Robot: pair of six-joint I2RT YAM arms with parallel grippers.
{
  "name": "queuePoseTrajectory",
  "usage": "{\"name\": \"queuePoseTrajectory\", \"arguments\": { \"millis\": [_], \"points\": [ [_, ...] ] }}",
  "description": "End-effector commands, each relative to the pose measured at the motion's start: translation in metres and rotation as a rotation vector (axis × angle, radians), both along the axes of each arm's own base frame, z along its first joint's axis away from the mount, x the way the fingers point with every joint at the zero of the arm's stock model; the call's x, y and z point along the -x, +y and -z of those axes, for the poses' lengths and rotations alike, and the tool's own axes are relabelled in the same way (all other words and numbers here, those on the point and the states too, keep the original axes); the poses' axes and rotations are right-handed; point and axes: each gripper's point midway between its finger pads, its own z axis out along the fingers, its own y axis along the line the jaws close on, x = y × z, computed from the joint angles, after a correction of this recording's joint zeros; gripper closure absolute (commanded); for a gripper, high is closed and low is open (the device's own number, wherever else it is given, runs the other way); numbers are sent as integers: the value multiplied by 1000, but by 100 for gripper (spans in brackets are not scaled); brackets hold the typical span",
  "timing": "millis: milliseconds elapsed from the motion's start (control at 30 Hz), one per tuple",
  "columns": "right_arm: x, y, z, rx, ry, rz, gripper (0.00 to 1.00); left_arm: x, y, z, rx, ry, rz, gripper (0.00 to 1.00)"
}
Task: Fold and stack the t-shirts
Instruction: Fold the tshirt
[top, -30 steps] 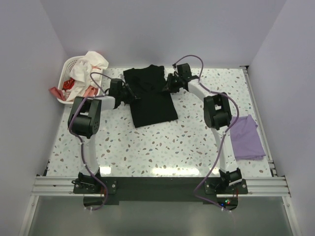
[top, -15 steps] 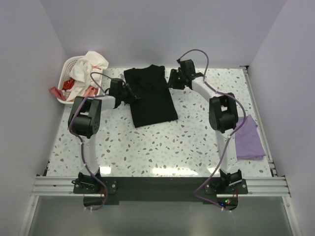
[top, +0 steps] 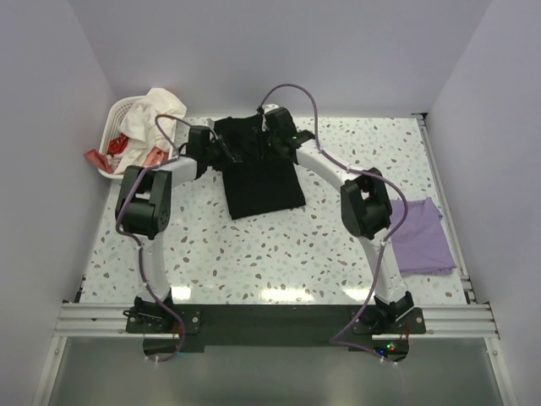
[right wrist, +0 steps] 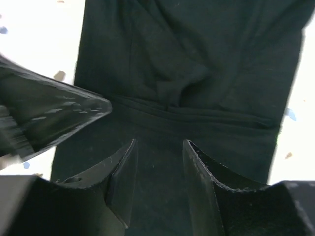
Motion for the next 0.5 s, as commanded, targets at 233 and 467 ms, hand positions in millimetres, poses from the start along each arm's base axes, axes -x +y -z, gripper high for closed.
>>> {"name": "queuePoseTrajectory", "arguments": {
  "millis": [233, 467],
  "points": [
    [-17, -4, 74, 154, 66, 61, 56, 2, 12, -118, -2, -207, -11, 74],
    [18, -15, 107, 234, 151, 75, 50, 36, 19, -124, 35, -198, -72, 74]
  ]
}}
